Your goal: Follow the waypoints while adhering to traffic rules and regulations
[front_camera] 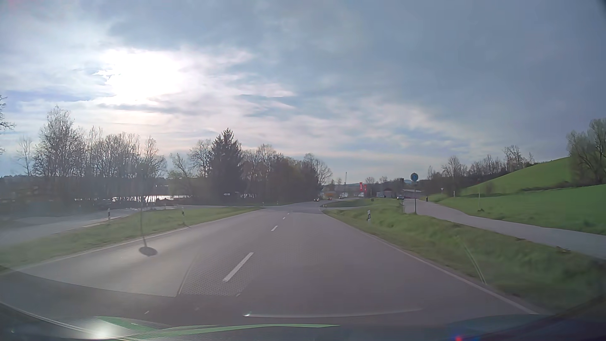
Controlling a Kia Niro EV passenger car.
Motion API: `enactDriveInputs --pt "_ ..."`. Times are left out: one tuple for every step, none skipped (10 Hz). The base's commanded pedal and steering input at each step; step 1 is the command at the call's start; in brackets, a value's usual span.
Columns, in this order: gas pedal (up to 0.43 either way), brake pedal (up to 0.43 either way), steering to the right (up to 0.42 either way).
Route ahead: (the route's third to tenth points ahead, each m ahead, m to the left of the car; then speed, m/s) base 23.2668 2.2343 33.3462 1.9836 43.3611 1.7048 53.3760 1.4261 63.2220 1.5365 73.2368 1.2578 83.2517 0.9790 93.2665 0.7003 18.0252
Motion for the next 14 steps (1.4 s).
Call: enactDriveInputs --pt "0.000 0.000 0.001" --pt "0.000 0.000 0.002" --pt "0.000 0.000 0.003" --pt "0.000 0.000 0.003" --pt "0.000 0.000 0.003" --pt "0.028 0.000 0.003" --pt "0.039 0.000 0.003" --pt "0.047 0.000 0.003" --pt "0.059 0.000 0.001" --pt "0.059 0.000 0.001" --pt "0.059 0.000 0.001" --pt "0.059 0.000 0.001" --pt "0.067 0.000 0.001" --pt "0.067 0.000 0.001"
